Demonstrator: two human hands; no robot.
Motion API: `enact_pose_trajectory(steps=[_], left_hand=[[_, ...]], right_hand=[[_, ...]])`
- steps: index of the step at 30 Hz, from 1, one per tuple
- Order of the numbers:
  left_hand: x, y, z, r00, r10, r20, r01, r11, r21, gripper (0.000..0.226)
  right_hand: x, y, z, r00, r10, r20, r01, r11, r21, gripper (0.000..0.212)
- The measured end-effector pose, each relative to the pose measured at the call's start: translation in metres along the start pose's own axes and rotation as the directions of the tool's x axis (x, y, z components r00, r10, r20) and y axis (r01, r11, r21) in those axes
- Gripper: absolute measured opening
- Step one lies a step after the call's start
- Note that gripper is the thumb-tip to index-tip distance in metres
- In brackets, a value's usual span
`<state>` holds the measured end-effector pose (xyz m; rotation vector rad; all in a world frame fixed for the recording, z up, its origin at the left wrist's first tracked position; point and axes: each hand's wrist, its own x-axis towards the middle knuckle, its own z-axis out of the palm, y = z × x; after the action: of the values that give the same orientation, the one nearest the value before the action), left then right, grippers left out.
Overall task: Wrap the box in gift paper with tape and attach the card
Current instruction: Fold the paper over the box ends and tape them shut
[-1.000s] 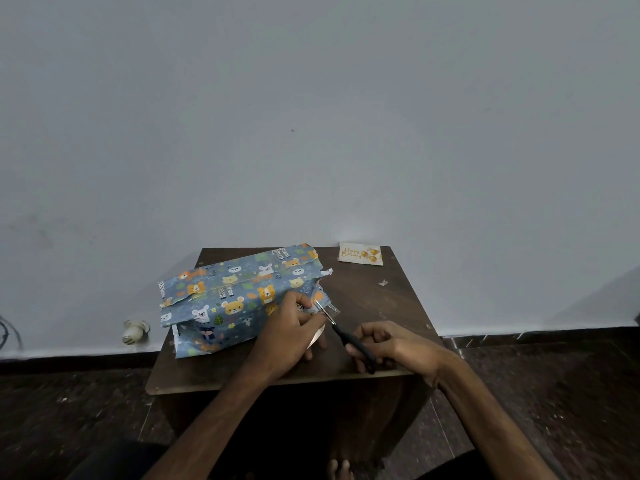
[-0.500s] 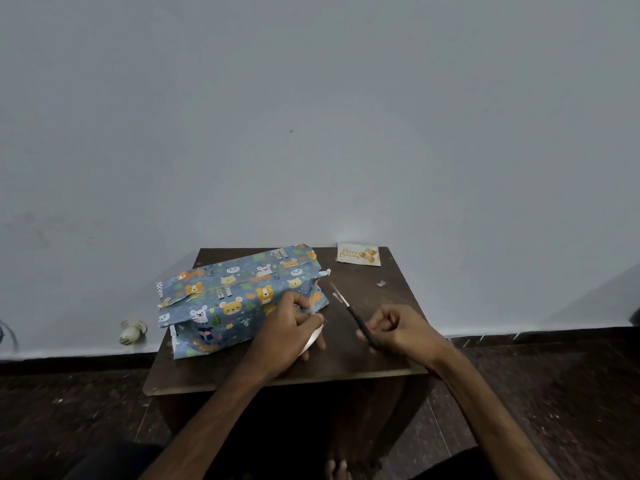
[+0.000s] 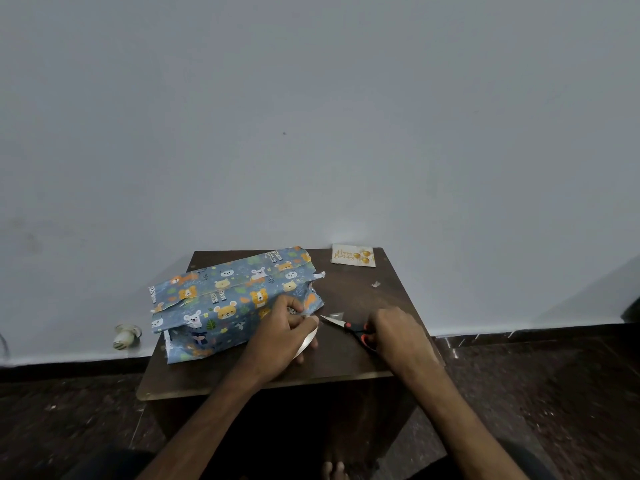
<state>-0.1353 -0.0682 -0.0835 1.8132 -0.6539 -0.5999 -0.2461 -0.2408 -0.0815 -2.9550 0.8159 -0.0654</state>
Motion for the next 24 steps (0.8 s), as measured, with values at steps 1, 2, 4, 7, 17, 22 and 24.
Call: enact_pose_trajectory(steps=[1, 2, 4, 7, 17, 22, 24], left_hand=[[0.000, 0.000, 0.000, 1.000, 0.001, -0.002, -0.001, 1.000, -0.006, 0.018], [0.000, -0.001, -0.001, 1.000, 0.002, -0.006, -0.002, 1.000, -0.011, 0.018], [-0.001, 0.000, -0.001, 1.000, 0.007, -0.013, -0.007, 1.000, -0.018, 0.018], [-0.003, 0.001, 0.000, 1.000, 0.012, -0.024, -0.013, 0.999, -0.047, 0.018], [-0.005, 0.004, -0.005, 0.998, -0.008, 0.058, 0.025, 0.953, -0.300, 0.017], [-0.006, 0.005, -0.007, 0.990, 0.047, 0.130, 0.001, 0.937, -0.349, 0.020], [-0.005, 0.006, -0.008, 0.988, 0.058, 0.146, -0.002, 0.934, -0.357, 0.021]], right_hand=[[-0.001, -0.001, -0.001, 0.998, -0.008, -0.067, 0.012, 0.999, 0.051, 0.020], [-0.004, -0.004, -0.002, 0.991, -0.005, -0.134, 0.030, 0.983, 0.184, 0.018], [-0.010, -0.013, -0.003, 0.989, 0.011, -0.147, 0.082, 0.787, 0.612, 0.015], [-0.018, -0.031, -0.001, 0.991, -0.128, -0.049, 0.102, 0.446, 0.889, 0.012], [-0.004, -0.041, 0.012, 0.983, -0.129, -0.131, 0.164, 0.286, 0.944, 0.008], [-0.007, -0.042, 0.009, 0.974, -0.167, -0.153, 0.193, 0.252, 0.948, 0.006], [-0.008, -0.041, 0.008, 0.973, -0.155, -0.168, 0.202, 0.235, 0.951, 0.006]])
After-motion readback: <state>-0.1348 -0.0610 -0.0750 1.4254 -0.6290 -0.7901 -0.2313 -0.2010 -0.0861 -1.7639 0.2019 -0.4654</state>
